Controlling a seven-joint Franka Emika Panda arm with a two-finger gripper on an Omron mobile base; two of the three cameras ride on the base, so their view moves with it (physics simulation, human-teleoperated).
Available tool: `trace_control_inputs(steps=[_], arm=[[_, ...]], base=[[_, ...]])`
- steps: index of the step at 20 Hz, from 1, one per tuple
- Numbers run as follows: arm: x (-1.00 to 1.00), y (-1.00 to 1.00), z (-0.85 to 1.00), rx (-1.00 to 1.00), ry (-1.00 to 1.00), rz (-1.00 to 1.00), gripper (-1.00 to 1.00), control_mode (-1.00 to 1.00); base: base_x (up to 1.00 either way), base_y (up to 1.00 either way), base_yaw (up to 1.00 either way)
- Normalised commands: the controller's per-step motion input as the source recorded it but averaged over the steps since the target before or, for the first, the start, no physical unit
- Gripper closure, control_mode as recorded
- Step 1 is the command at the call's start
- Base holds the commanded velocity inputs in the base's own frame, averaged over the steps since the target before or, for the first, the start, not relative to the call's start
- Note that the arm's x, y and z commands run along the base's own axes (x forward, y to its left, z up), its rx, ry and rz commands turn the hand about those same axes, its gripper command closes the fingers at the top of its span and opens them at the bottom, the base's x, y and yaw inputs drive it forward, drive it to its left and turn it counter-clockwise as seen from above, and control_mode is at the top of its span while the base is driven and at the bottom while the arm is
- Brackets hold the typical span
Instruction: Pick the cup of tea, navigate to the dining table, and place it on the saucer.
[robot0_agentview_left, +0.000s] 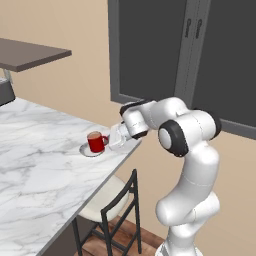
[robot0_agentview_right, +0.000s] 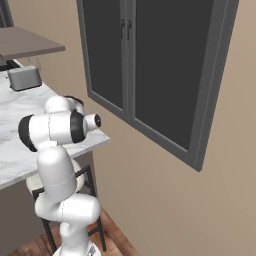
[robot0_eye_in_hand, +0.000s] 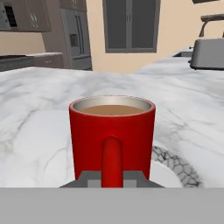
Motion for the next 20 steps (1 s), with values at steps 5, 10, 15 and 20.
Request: trace_control_inputs(steps=[5,10,15,20], arm=[[0.06,0.00,-0.10,0.10,-0.08,0.00,1.00,-1.00],[0.02,0.00,0.00,0.07,-0.02,0.00,1.00,-1.00],[0.00,0.00,0.00,0.03,0.00,0.00,1.00,-1.00],[0.00,0.02,0.00,0.00,0.01,0.00,1.00,-1.00]], base=[[0.00,0.00,0.00],[0.00,0.00,0.00],[0.00,0.00,0.00],[0.00,0.00,0.00]])
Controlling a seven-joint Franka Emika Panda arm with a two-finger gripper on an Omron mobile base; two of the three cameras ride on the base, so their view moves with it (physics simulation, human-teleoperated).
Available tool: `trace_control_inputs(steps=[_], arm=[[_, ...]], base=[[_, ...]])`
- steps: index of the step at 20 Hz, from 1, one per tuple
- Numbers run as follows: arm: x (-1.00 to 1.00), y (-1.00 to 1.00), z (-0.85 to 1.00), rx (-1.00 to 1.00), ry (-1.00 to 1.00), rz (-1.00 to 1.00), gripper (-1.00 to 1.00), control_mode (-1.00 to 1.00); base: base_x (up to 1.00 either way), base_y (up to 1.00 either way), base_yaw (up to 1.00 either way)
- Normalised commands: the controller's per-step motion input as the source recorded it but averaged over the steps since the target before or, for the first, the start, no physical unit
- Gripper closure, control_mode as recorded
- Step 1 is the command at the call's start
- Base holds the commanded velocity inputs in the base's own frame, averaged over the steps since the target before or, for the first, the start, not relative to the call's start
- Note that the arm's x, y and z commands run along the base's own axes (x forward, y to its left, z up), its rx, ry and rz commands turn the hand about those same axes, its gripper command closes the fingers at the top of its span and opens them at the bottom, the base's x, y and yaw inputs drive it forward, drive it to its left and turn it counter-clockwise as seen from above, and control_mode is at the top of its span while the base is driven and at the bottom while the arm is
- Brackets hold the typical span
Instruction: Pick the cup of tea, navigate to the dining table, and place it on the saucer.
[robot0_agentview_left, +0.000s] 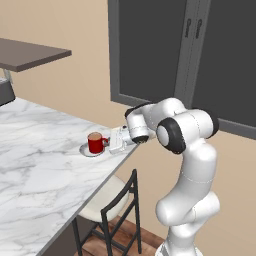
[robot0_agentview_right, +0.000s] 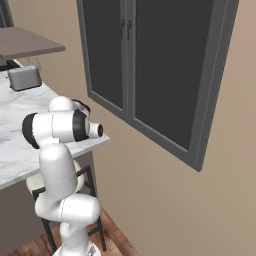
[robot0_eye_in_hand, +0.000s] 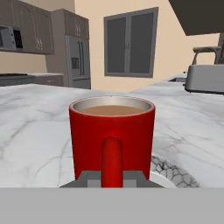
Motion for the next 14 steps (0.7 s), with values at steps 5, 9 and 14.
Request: trace_control_inputs(steps=[5,9,14], arm=[[0.01,0.06,0.00,0.00,0.03,0.00,1.00,-1.00],[0.05,0.04,0.00,0.00,0.02,0.00,1.00,-1.00],[0.10,0.00,-0.10,0.00,0.05,0.00,1.00,-1.00]], base=[[0.00,0.00,0.00],[0.00,0.00,0.00],[0.00,0.00,0.00]])
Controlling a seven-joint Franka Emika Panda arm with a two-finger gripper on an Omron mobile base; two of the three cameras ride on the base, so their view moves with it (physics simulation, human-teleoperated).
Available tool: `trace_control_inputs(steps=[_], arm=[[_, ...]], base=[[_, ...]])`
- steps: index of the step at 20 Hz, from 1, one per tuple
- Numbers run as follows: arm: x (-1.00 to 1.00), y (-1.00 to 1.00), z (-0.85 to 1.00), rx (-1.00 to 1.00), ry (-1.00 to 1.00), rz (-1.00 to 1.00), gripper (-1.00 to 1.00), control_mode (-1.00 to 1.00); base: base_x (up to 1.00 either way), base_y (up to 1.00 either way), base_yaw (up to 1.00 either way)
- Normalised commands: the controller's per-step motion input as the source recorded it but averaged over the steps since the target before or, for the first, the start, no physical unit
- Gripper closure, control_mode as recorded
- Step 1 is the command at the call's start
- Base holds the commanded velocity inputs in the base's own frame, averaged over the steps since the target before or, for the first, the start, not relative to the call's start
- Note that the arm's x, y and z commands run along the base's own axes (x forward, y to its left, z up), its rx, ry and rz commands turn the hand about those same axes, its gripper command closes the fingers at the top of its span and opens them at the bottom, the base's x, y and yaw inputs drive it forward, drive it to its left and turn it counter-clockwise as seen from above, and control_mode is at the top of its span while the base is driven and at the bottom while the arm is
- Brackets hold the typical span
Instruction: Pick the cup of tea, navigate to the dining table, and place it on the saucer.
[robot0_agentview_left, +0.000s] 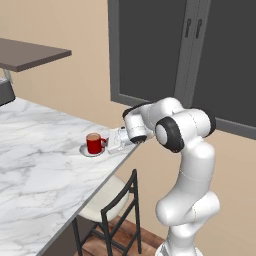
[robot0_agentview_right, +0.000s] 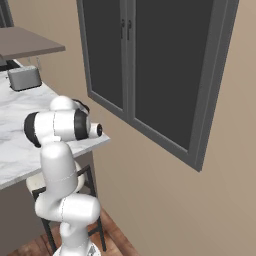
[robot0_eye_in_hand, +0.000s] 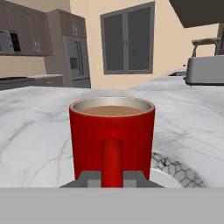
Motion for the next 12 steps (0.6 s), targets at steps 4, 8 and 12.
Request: trace_control_inputs(steps=[4,8,12], arm=[[0.05,0.00,-0.28,0.00,0.07,0.00,1.00,-1.00],[0.01,0.00,-0.23,0.00,0.06,0.00,1.00,-1.00],[0.02,0.00,-0.10,0.00,0.02,0.00,1.00,-1.00]], base=[[0.00,0.00,0.00],[0.00,0.00,0.00],[0.00,0.00,0.00]])
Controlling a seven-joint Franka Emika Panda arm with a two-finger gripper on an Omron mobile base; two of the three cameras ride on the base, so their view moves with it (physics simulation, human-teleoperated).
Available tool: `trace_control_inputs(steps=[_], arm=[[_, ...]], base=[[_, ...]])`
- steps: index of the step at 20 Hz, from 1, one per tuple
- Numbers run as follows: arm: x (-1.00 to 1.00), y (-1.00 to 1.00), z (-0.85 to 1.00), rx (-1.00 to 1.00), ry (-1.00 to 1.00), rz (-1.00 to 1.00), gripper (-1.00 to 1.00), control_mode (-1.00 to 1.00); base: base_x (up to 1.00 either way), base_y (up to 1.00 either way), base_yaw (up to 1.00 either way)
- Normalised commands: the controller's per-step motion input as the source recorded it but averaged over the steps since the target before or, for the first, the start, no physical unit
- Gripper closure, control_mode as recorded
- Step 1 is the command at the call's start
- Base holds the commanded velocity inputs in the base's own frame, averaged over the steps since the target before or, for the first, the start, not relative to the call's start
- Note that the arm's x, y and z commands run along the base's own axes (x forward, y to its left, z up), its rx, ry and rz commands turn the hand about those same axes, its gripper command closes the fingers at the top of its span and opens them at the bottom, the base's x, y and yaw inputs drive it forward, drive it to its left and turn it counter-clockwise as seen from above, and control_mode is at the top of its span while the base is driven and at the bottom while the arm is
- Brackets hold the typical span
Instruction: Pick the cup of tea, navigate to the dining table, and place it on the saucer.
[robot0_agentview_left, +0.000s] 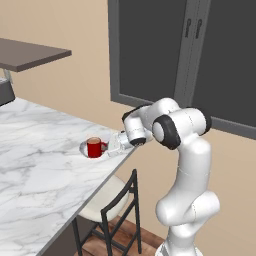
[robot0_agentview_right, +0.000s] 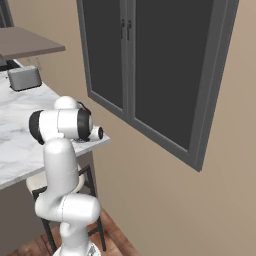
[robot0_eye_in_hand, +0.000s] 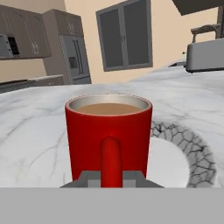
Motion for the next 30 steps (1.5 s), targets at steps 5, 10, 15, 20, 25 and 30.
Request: trace_control_inputs(steps=[5,10,15,20,25,30], arm=[[0.07,0.01,0.00,0.00,0.00,0.00,1.00,-1.00],[0.23,0.08,0.09,0.00,0.00,0.00,1.00,-1.00],[0.46,0.15,0.05,0.00,0.01,0.00,1.00,-1.00],[0.45,0.13,-0.04,0.00,0.03,0.00,1.00,-1.00],[0.03,0.01,-0.22,0.00,0.04,0.00,1.00,-1.00],[-0.01,0.00,-0.21,0.00,0.00,0.01,1.00,-1.00]], base=[[0.00,0.00,0.00],[0.00,0.00,0.00],[0.00,0.00,0.00],[0.00,0.00,0.00],[0.00,0.00,0.00],[0.00,0.00,0.00]])
